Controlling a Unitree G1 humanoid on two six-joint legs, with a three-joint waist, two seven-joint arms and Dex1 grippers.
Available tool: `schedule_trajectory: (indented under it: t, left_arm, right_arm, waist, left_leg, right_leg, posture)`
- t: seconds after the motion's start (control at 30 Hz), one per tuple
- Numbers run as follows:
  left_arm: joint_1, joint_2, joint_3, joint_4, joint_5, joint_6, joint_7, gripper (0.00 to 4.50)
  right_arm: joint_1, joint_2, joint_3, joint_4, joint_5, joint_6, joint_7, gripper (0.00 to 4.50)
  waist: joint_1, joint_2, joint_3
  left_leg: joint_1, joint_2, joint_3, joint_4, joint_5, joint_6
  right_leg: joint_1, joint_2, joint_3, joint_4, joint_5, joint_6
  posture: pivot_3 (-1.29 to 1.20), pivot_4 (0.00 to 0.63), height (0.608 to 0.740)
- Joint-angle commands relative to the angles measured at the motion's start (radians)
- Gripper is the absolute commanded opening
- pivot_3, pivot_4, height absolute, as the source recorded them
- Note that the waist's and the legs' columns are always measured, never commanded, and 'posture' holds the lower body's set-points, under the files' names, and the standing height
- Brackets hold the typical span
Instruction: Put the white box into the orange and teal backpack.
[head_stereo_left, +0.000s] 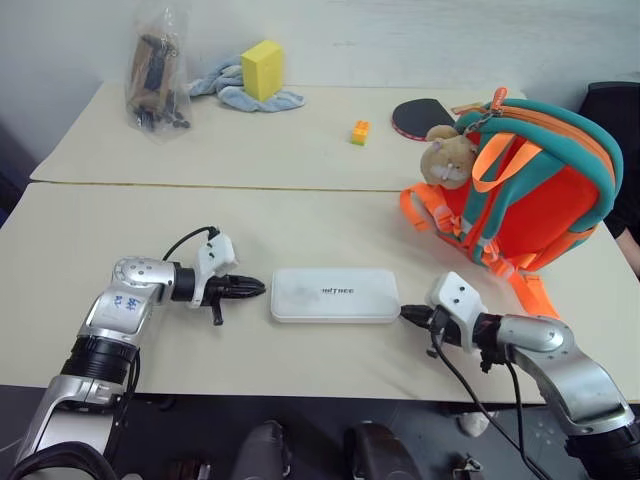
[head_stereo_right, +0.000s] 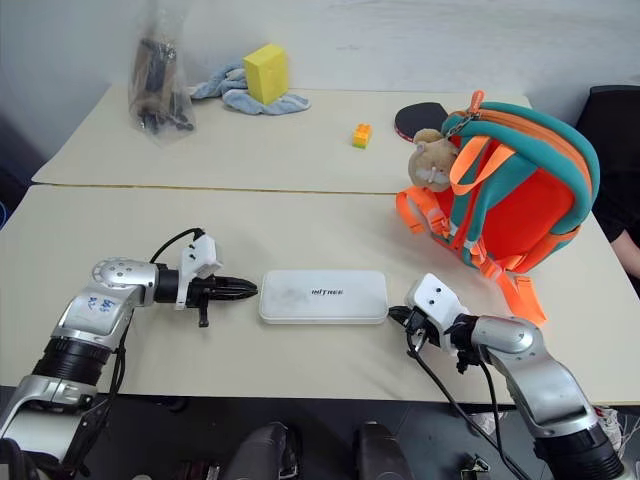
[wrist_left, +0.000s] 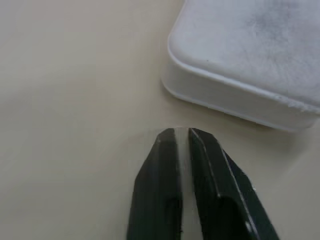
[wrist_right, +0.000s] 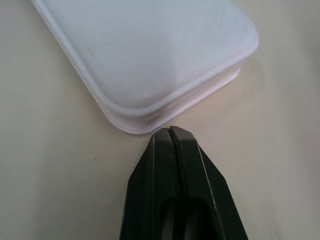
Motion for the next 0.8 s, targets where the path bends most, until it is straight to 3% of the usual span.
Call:
schedule_trajectory:
  t: [0.03,0.27,0.37,0.53,0.8]
  left_arm:
    - [-0.088,0.081,-0.003,0.038,-0.079,0.309,-0.108,1.76]
    - [-0.187,0.120,-0.120,0.044,-0.108,0.639,-0.155,3.81]
    - [-0.192,0.079,-0.151,0.043,-0.107,0.718,-0.103,3.81]
    - [-0.216,-0.075,-0.091,0.162,-0.100,0.776,0.040,3.81]
    - [-0.244,-0.242,-0.047,0.186,-0.157,0.851,0.096,3.81]
  right_arm:
    - [-0.024,-0.008,-0.032,-0.008,0.010,-0.009,0.005,0.00]
    - [-0.035,0.010,-0.009,-0.010,-0.003,-0.012,-0.010,0.00]
    - [-0.034,0.023,0.002,-0.009,-0.014,-0.016,-0.025,0.00]
    - [-0.027,0.034,0.011,-0.012,-0.034,-0.020,-0.038,0.00]
    - [-0.021,0.033,-0.008,-0.004,-0.051,-0.021,-0.051,0.00]
  waist:
    - [-0.002,-0.001,0.000]
    - [0.000,-0.001,0.000]
    - [0.002,-0.001,0.000]
    - [0.012,0.000,-0.001]
    - [0.032,0.002,-0.002]
  left_leg:
    - [0.000,0.000,0.000,0.000,0.000,0.000]
    - [0.000,0.000,0.000,0.000,0.000,-0.001]
    - [0.000,0.000,0.000,0.001,0.000,-0.001]
    - [0.001,-0.001,-0.001,0.004,0.000,0.000]
    - [0.002,-0.003,-0.003,0.009,-0.001,0.002]
  right_leg:
    - [0.000,0.000,0.000,0.000,0.000,0.000]
    - [-0.001,0.000,0.000,0.003,-0.001,-0.001]
    - [0.000,0.000,0.000,0.002,-0.001,-0.001]
    - [0.002,-0.002,-0.001,0.003,-0.001,-0.001]
    - [0.006,-0.003,-0.003,0.004,-0.001,-0.001]
  posture:
    - [0.00,0.150,0.740]
    - [0.00,0.150,0.740]
    - [0.00,0.150,0.740]
    - [0.00,0.150,0.740]
    - [0.00,0.150,0.740]
